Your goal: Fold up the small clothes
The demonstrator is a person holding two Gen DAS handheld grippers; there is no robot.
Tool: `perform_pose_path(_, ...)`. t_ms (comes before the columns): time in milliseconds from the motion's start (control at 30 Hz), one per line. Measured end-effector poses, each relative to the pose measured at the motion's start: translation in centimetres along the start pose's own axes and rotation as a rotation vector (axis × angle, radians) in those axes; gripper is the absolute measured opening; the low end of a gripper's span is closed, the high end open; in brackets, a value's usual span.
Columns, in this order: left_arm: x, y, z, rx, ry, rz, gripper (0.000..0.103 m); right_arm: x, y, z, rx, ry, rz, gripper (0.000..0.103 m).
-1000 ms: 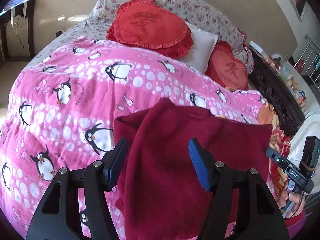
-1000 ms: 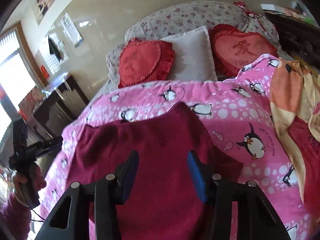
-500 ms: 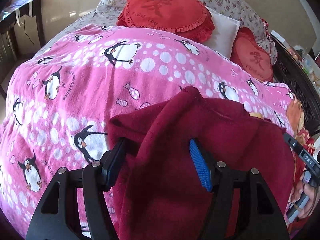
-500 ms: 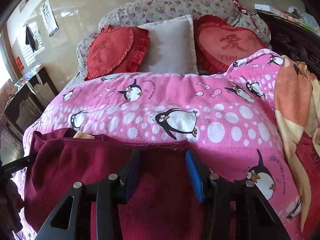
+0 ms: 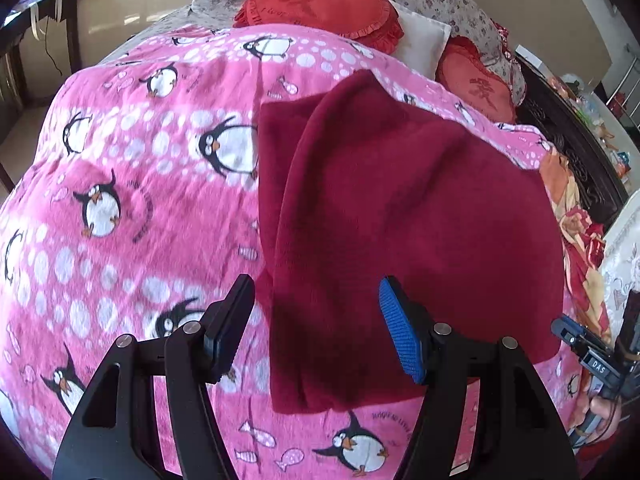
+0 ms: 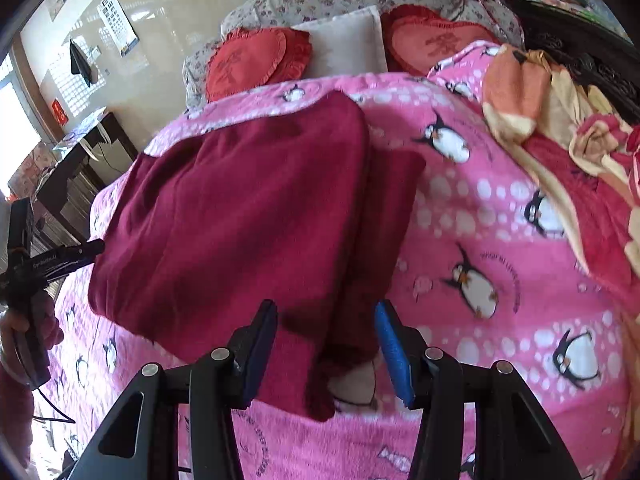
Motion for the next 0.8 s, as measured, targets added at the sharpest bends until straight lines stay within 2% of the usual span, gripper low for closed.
perform_pose_path(33, 0.6, -0.3, 0.1, -0.012, -0.003, 0.01, 0.064, 0.6, -0.5, 0.1, 0.002, 0.001, 0.011, 0.04)
perform_pose_path(67, 1.1, -0.5, 0.4, -0.027, 0.006, 0.021, 0.064, 0.9, -0.6, 0.3, 0.013, 0.021, 0.004, 0.031)
perform_pose_path(100, 1.5, -0.7, 0.7, -0.035, 0.021, 0.033, 0.064, 0.9, -0.4, 0.5, 0.022, 0.036, -0.004, 0.014)
perform_pose_path(200, 2.2, -0.6, 1.3, -0.016, 0.062, 0.044, 0.064, 0.1, 1.5, 0.6, 0.002, 0.051, -0.022, 0.011)
perform_pose_path(267, 2.6, -0.7, 1.3, -0.025, 0.063, 0.042, 0.065, -0.1, 2.2, 0.7, 0.035, 0.089, -0.021, 0.011)
perform_pose_path(367, 3.1, -1.2, 0.8, -0.057, 0.029, 0.045, 0.065, 0.9, 0.5, 0.4, 0.105, 0.116, 0.026, 0.01)
perform_pose_path(433, 3.2, -1.0, 0.9, -0.058, 0.036, 0.042, 0.065, 1.4, -0.3, 0.3, 0.113, 0.101, 0.041, 0.011)
perform_pose_path(533, 3.3, -0.4, 1.1, -0.071, 0.035, 0.035, 0.065, 0.8, 1.2, 0.5, 0.119, 0.088, 0.017, 0.011)
perform_pose_path(633, 3.2, 0.4, 1.2, -0.098, 0.021, -0.007, 0.065, -0.1, 3.3, 0.7, 0.169, 0.085, -0.035, 0.019)
perform_pose_path(700, 3.1, 0.7, 1.3, -0.112, 0.02, -0.037, 0.065, -0.8, 4.2, 1.5, 0.124, 0.078, -0.062, 0.036)
perform_pose_path(800, 3.3, 0.5, 1.9, -0.108, 0.03, -0.039, 0.065, -2.0, 4.2, 3.5, 0.04, 0.072, -0.083, 0.041)
Point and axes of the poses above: each gripper's, at about its wrist camera, not at the fingertips, and y roughly against the way its jaws point, z to its left, x to its underside, the point moved 4 cm from there along -y, roughly the way its jaws point, and after that the axes turned 3 degrees about y, right-handed, at the moved point
